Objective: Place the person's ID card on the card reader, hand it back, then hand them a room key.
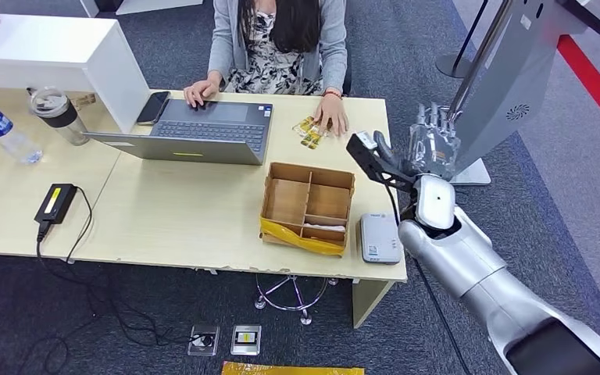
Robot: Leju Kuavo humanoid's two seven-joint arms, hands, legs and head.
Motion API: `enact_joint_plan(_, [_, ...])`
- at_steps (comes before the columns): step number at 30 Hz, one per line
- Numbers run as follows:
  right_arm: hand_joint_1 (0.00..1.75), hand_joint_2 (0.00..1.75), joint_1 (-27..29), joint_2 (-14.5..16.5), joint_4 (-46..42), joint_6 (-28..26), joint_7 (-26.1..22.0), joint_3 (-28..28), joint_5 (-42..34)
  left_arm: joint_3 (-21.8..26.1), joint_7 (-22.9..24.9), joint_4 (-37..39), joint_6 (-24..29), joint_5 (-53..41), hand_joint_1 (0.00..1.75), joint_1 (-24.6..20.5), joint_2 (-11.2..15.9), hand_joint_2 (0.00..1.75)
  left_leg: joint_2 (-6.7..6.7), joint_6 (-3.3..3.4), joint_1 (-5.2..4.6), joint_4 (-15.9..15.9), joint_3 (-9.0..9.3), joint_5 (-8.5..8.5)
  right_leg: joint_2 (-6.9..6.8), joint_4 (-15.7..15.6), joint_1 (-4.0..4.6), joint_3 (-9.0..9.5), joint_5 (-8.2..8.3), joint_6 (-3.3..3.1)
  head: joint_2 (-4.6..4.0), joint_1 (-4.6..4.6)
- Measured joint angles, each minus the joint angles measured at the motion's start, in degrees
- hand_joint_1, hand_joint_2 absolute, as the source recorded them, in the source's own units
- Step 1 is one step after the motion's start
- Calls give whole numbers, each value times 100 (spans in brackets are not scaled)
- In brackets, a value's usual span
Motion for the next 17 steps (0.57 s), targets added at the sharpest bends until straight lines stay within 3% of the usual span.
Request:
enact_joint_plan(8, [0, 0, 678, -744, -203, -98, 25, -567, -162, 23, 57, 9, 109, 78, 0, 0, 3, 0, -4, 1, 0, -1, -3, -1, -3, 0, 0, 1, 0, 0, 0, -1])
enact_joint_plan(17, [0, 0, 1445, -1249, -120, -583, 6, -1036, -834, 52, -24, 18, 261, 186, 0, -2, 6, 0, -4, 4, 0, -1, -3, -3, -3, -2, 0, 1, 0, 0, 0, -2])
